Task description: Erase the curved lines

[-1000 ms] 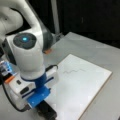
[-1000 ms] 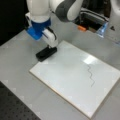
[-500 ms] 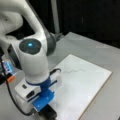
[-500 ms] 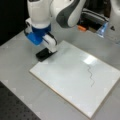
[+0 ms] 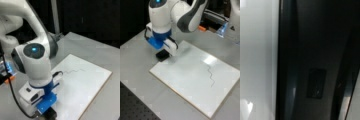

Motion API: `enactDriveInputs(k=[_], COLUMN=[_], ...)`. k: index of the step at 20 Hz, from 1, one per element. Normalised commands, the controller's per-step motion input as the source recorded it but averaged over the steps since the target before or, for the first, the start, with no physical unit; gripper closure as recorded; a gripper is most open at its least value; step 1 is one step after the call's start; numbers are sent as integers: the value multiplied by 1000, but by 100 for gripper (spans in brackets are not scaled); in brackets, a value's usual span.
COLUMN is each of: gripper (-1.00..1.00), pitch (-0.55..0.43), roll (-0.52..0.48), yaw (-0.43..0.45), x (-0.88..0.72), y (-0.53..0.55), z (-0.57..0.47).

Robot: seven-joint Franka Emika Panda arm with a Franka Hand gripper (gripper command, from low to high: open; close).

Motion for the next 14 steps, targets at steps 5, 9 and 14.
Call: enactDriveInputs(k=[5, 9, 14], gripper=[-100, -100, -100], pitch=[10, -10, -33], roll=[91, 105, 123], yaw=[16, -1, -3], x=[3, -41, -58], y=[-104, -74, -76], z=[-57, -91, -117])
